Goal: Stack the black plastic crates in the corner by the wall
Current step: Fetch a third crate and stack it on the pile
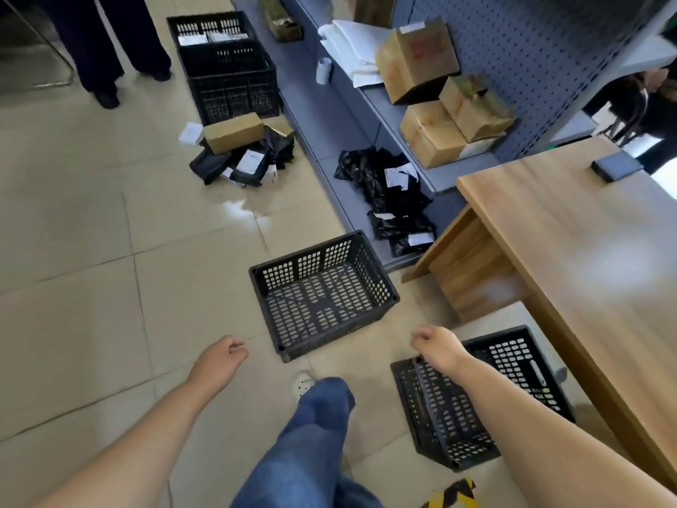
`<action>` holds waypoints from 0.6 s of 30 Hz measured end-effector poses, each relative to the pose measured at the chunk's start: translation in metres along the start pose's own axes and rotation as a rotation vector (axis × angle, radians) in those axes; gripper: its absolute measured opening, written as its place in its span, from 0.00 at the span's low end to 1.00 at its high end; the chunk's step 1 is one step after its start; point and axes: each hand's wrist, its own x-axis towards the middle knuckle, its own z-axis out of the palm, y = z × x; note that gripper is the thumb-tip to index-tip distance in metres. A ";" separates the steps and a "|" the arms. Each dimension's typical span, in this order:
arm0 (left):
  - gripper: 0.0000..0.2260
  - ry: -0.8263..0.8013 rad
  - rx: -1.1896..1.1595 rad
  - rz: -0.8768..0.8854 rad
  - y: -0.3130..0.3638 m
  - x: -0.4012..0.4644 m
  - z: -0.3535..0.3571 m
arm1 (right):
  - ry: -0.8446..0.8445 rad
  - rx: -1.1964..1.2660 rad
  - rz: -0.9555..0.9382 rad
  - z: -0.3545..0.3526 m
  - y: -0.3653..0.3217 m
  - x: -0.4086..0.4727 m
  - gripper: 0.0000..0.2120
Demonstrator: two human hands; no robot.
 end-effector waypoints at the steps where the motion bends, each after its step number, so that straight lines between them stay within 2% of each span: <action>1: 0.12 0.002 -0.022 -0.008 0.008 0.011 0.002 | 0.000 0.017 0.007 -0.006 -0.004 0.010 0.13; 5: 0.08 0.017 -0.153 -0.101 0.042 0.050 0.007 | -0.029 0.061 0.045 -0.035 -0.024 0.051 0.14; 12: 0.17 0.052 -0.355 -0.250 0.073 0.107 0.010 | -0.066 0.049 0.058 -0.071 -0.050 0.134 0.13; 15: 0.18 0.100 -0.457 -0.291 0.081 0.128 0.012 | -0.094 0.022 0.055 -0.076 -0.055 0.172 0.14; 18: 0.18 0.129 -0.610 -0.407 0.086 0.158 0.018 | -0.136 -0.015 0.056 -0.076 -0.059 0.217 0.13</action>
